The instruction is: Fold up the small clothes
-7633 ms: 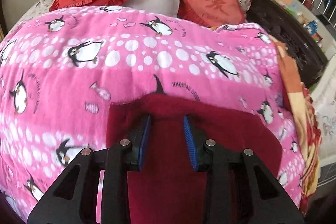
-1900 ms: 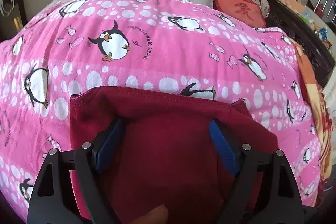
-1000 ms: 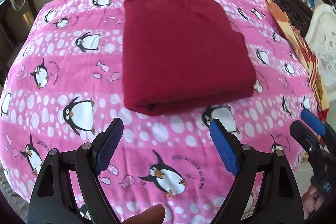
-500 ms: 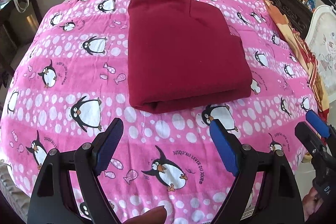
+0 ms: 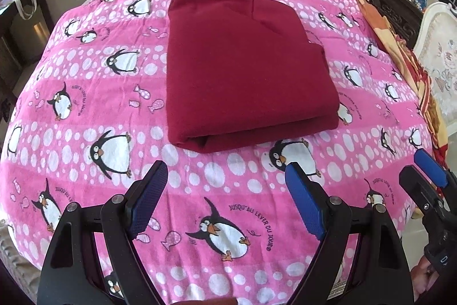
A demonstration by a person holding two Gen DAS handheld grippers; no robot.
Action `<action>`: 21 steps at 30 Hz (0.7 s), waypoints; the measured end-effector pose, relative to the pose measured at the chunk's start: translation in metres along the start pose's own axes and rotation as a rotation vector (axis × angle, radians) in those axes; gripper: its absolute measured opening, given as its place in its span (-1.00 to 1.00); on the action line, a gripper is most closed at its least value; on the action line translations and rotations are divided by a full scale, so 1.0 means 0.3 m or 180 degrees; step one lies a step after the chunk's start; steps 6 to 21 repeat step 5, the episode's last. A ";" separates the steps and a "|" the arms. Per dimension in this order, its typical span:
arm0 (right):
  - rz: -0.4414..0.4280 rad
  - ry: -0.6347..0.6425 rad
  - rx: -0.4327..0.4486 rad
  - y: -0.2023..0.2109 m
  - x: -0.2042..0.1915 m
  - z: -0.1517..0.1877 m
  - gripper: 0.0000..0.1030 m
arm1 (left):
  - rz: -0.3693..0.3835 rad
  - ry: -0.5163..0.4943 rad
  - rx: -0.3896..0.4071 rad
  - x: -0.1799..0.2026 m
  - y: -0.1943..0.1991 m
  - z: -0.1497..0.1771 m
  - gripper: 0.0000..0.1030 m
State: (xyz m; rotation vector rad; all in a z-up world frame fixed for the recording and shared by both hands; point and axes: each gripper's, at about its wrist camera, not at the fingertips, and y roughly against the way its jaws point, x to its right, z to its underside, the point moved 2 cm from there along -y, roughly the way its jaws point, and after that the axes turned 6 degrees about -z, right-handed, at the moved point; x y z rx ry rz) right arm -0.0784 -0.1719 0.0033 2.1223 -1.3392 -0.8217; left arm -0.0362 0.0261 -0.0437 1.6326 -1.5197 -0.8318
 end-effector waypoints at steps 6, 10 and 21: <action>-0.0013 -0.0016 -0.0028 -0.012 0.006 0.010 0.29 | -0.0057 -0.0127 0.0116 0.025 0.015 0.006 0.64; -0.0013 -0.0016 -0.0028 -0.012 0.006 0.010 0.29 | -0.0057 -0.0127 0.0116 0.025 0.015 0.006 0.64; -0.0013 -0.0016 -0.0028 -0.012 0.006 0.010 0.29 | -0.0057 -0.0127 0.0116 0.025 0.015 0.006 0.64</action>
